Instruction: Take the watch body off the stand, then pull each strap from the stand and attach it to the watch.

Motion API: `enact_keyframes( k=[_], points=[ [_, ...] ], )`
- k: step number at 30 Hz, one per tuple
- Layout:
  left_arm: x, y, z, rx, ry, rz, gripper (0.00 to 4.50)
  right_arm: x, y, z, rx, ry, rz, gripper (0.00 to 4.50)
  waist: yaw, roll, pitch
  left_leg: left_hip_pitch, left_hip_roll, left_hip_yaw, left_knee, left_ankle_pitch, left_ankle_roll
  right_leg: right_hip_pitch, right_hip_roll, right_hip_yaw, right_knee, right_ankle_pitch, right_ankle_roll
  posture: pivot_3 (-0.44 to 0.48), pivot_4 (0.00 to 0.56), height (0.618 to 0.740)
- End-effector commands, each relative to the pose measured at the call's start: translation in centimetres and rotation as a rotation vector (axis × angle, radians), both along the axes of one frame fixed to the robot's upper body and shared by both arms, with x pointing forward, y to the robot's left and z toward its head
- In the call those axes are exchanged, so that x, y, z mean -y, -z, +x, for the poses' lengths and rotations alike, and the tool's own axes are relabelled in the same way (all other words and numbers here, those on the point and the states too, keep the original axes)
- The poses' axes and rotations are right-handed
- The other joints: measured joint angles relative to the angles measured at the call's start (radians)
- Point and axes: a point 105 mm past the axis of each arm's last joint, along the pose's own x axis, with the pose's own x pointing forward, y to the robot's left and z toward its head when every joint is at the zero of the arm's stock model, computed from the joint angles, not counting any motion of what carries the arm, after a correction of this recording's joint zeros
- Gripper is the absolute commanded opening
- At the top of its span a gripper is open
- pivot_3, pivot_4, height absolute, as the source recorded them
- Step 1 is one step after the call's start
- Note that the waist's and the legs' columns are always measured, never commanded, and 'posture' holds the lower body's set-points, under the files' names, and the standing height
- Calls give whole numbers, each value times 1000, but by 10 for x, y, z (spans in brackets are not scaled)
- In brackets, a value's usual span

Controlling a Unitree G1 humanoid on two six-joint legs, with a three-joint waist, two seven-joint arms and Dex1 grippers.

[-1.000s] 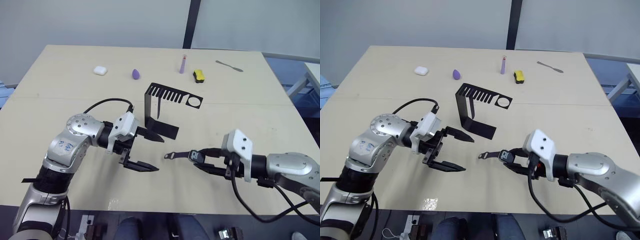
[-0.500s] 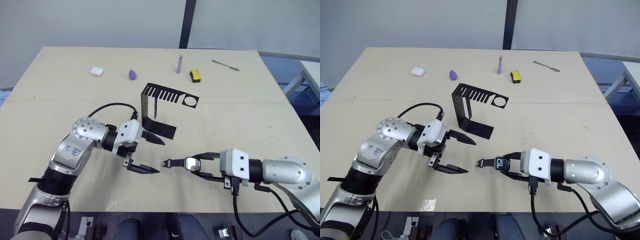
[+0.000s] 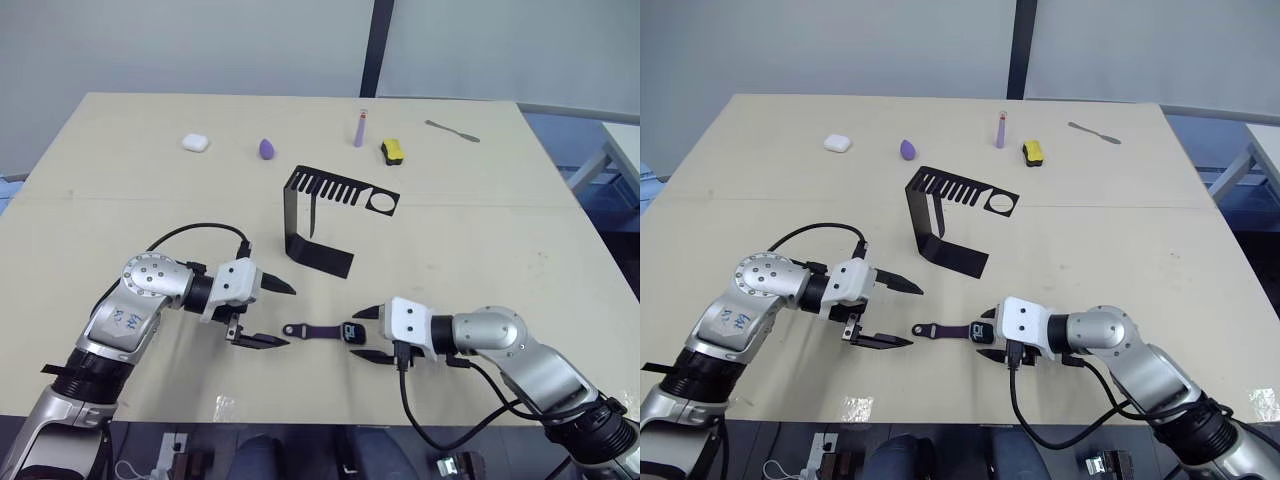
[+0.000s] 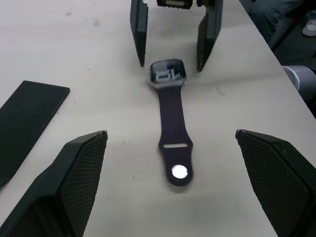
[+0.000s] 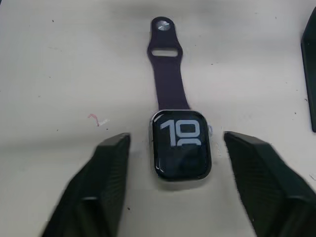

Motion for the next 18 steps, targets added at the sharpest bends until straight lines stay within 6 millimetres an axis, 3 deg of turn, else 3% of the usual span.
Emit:
enact_keyframes(
  k=[1, 4, 8, 12, 15, 18],
  points=[
    [-4, -11, 0, -7, -40, -83, 4500, 10, -23, -1, 82, -4, 7, 4436, -1, 0, 0, 0, 0, 0, 0, 0, 0, 0, 0, 0, 0, 0, 0, 0, 150, 740],
    [-19, -18, 0, -75, -139, -173, 4500, 36, -46, -5, 59, 101, 103, 4436, 1, 0, 0, 0, 0, 0, 0, 0, 0, 0, 0, 0, 0, 0, 0, 0, 150, 740],
    [-49, -22, -5, -166, -330, -286, 4500, 93, -70, -14, 1, 348, 280, 4436, 3, 0, 0, 0, 0, -1, -1, 0, 0, 1, 0, -1, -1, 0, 0, 0, 150, 740],
    [-99, -22, -1, -162, -581, -327, 4500, 136, -70, -28, -37, 531, 363, 4436, 1, -1, -1, 2, 0, -2, -2, 0, 0, 3, 0, -1, -1, 0, 0, 0, 150, 740],
    [-129, -22, -8, -168, -688, -328, 4500, 150, -63, -34, -59, 595, 390, 4436, -4, -1, -1, 3, 0, -2, -4, 0, 0, 4, 0, -1, -1, 0, 0, 0, 150, 740],
    [-128, -22, -10, -159, -678, -312, 4500, 139, -60, -33, -81, 565, 413, 4436, -3, -1, -1, 3, 0, -1, -5, 0, 0, 3, 0, 0, -2, 0, 0, 0, 150, 740]
  ],
)
